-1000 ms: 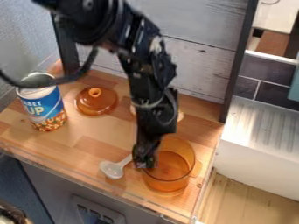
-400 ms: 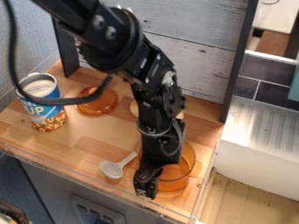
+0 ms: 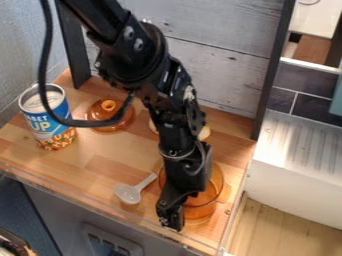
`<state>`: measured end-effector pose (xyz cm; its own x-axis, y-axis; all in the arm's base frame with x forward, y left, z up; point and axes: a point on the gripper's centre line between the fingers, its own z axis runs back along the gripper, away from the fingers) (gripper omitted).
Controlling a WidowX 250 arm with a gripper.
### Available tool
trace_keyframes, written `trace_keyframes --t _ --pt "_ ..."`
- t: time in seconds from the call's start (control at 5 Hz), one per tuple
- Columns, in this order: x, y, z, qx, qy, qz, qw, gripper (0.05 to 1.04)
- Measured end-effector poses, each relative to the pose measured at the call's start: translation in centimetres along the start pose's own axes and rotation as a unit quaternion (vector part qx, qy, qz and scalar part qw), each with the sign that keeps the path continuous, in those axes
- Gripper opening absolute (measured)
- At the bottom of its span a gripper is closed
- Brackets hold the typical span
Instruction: Move the yellow container to the middle of the table
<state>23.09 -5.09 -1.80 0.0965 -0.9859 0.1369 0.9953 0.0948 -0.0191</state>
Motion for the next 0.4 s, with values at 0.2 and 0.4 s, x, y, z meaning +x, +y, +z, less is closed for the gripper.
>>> trace_keyframes --t 0.2,0.4 --pt "0.01 0.58 -0.13 0.018 -0.001 -0.012 0.9998 0.653" --pt "-0.06 0.45 -0.47 0.011 0.001 -0.014 0.9998 0.337"
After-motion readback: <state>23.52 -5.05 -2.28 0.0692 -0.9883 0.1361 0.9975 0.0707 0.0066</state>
